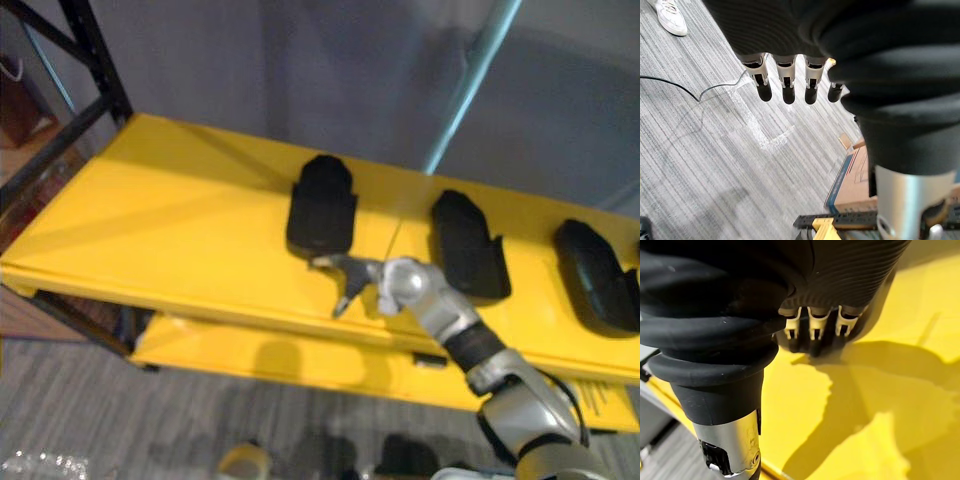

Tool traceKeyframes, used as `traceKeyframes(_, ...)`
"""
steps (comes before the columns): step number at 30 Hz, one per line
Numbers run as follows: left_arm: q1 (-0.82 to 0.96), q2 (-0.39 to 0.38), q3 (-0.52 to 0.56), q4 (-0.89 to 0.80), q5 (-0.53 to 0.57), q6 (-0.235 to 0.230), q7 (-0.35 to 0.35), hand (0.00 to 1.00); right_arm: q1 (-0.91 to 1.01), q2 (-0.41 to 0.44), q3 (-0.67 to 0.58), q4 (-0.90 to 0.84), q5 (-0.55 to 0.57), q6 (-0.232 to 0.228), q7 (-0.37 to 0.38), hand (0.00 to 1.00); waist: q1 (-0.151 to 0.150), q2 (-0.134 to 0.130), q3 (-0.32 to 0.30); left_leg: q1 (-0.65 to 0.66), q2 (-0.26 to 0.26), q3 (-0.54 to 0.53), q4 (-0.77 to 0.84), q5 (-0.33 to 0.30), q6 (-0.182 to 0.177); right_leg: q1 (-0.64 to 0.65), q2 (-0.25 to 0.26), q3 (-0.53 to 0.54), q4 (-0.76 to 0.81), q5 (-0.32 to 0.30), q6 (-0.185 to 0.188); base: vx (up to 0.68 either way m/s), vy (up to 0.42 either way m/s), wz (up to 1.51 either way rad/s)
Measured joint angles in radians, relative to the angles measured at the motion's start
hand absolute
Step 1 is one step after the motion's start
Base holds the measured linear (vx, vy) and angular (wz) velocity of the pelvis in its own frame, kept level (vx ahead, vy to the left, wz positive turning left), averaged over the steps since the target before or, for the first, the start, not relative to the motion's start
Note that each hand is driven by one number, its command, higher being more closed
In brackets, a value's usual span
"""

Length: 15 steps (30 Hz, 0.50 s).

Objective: Walk over and take plastic housings, then place them on the shelf

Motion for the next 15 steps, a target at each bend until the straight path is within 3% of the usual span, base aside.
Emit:
traceKeyframes(5,0.0,0.0,0.001,-0.002,0.0,0.0,0.0,0.0,-0.011,-0.001,-0.001,-0.039,0.089,-0.001,0.02,0.0,0.0,-0.003,-0.002,0.0,0.0,0.0,0.0,0.0,0.0,0.0,0.0,0.0,0.0,0.002,0.0,0.0,0.0,0.0)
traceKeyframes(8,0.001,0.0,0.002,-0.002,-0.001,0.0,-0.001,0.0,-0.012,-0.003,-0.011,-0.153,0.15,0.001,0.011,0.0,-0.004,-0.005,-0.004,0.001,0.0,0.001,0.0,0.0,0.0,0.0,0.0,0.001,0.0,0.002,0.0,0.0,0.0,0.0)
traceKeyframes(13,0.01,0.002,0.005,0.0,-0.001,-0.001,-0.001,0.0,-0.012,-0.005,-0.049,-0.292,0.224,0.0,-0.111,0.0,-0.013,-0.029,-0.019,0.002,0.001,0.003,0.0,0.0,0.0,-0.003,0.0,0.002,-0.001,0.002,0.0,0.0,0.001,-0.01)
traceKeyframes(15,0.01,0.002,0.005,0.0,-0.003,-0.004,-0.002,0.0,-0.012,-0.009,-0.08,-0.321,0.224,0.0,-0.199,0.0,-0.015,-0.033,-0.022,0.003,0.001,0.009,0.0,0.0,0.0,-0.003,-0.001,0.008,-0.001,0.004,0.001,0.0,0.0,-0.07)
